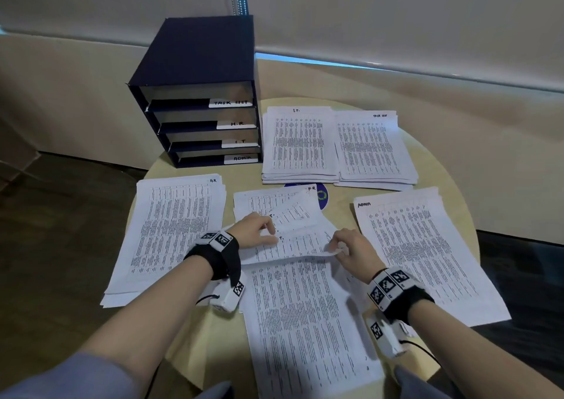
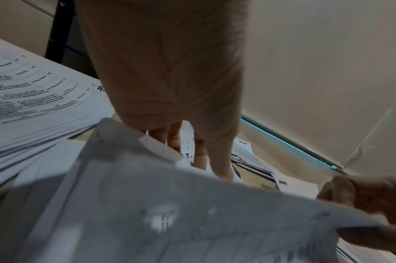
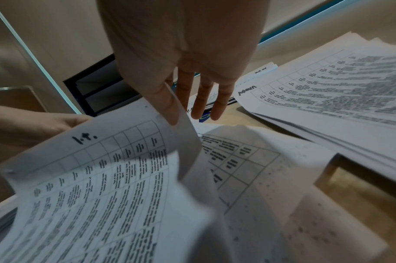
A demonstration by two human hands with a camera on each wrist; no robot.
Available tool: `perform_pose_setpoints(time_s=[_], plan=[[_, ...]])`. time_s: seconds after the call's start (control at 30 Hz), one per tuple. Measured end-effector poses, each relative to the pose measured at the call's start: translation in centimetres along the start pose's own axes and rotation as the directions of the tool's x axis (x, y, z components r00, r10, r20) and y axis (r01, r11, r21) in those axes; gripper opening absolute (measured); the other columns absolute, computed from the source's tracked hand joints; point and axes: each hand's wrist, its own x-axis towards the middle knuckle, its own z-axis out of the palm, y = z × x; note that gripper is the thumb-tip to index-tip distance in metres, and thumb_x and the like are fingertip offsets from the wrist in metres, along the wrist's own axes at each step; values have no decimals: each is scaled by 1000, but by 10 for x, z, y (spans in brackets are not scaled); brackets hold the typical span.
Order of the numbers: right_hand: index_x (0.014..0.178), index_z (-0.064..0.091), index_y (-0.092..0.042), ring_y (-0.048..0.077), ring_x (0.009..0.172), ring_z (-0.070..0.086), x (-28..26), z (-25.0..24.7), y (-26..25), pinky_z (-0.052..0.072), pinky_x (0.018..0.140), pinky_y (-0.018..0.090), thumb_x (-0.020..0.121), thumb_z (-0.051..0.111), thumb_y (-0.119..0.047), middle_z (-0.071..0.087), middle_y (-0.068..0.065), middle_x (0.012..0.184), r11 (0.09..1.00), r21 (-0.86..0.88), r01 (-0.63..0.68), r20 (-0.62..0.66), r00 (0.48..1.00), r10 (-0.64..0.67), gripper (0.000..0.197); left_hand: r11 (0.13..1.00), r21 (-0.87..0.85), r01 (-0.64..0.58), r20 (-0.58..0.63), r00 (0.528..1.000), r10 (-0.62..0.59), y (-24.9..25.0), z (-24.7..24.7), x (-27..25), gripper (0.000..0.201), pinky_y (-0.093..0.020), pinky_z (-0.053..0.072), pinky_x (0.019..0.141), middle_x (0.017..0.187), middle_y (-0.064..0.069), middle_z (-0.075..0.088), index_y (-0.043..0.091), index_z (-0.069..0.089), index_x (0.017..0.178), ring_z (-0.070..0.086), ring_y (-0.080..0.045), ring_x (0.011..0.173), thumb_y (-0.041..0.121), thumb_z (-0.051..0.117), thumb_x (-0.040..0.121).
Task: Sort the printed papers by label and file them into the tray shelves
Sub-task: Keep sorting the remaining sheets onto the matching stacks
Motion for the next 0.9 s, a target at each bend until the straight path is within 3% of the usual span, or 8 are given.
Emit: perform_pose_setpoints(time_s=[0.1,0.17,0.3,0.47,0.53,0.67,0.8,0.9], plan=[[77,62,-17,12,105,46,3,3,1,35,92,25,79,64,-1,47,-9,104,998,62,-2,-58,998,6,16,999,47,-11,-2,1000,11,7,3,3,25,-26,33,74,98,-1,45,5,66,100,44,-16,91,26,69,87],[82,63,-11,12,107,46,5,3,-2,37,96,28,81,64,-4,46,-6,110,993,116,-23,-70,997,31,7,996,46,-71,-29,997,72,9,4,3,19,-24,33,76,96,-1,49,4,68,92,46,-16,91,22,71,86],[78,63,-14,15,78,59,7,0,-8,51,79,35,80,65,-4,64,-3,81,981,187,-54,-82,994,70,10,988,64,-138,-70,987,143,15,3,1,12,-22,33,72,88,0,51,4,70,83,47,-13,83,16,72,84],[72,58,-22,15,74,62,5,-3,-9,53,73,36,80,65,-3,66,-6,74,976,212,-44,-121,990,71,22,995,13,-103,-129,986,104,17,4,2,16,-24,35,74,90,2,54,14,61,72,48,-13,82,18,73,84],[82,53,-21,16,68,58,5,-6,-10,51,66,33,81,61,0,62,-3,72,977,207,-57,-132,988,86,22,992,-70,-101,-150,985,90,16,4,2,24,-22,36,73,82,5,57,21,56,67,50,-10,77,20,73,84],[121,36,-27,17,61,50,3,-14,-15,39,56,24,79,63,0,49,0,70,957,228,-177,-38,981,191,57,964,-236,-124,-96,990,104,21,4,-2,18,-17,41,65,70,4,63,8,69,72,52,-2,64,21,74,83],[99,56,-21,8,57,43,3,-15,-13,32,51,17,81,66,-9,48,-7,65,966,136,-221,32,975,218,25,907,-406,-111,-43,994,102,29,2,-9,23,-12,39,62,61,13,61,13,71,75,51,4,56,27,63,92],[80,60,-22,12,57,46,0,-13,-4,35,51,17,83,65,-9,58,-3,65,973,133,-187,-8,982,190,14,903,-426,-56,-255,965,-61,15,-4,-2,16,-26,48,75,85,-1,64,9,61,86,58,-9,75,21,57,95]])
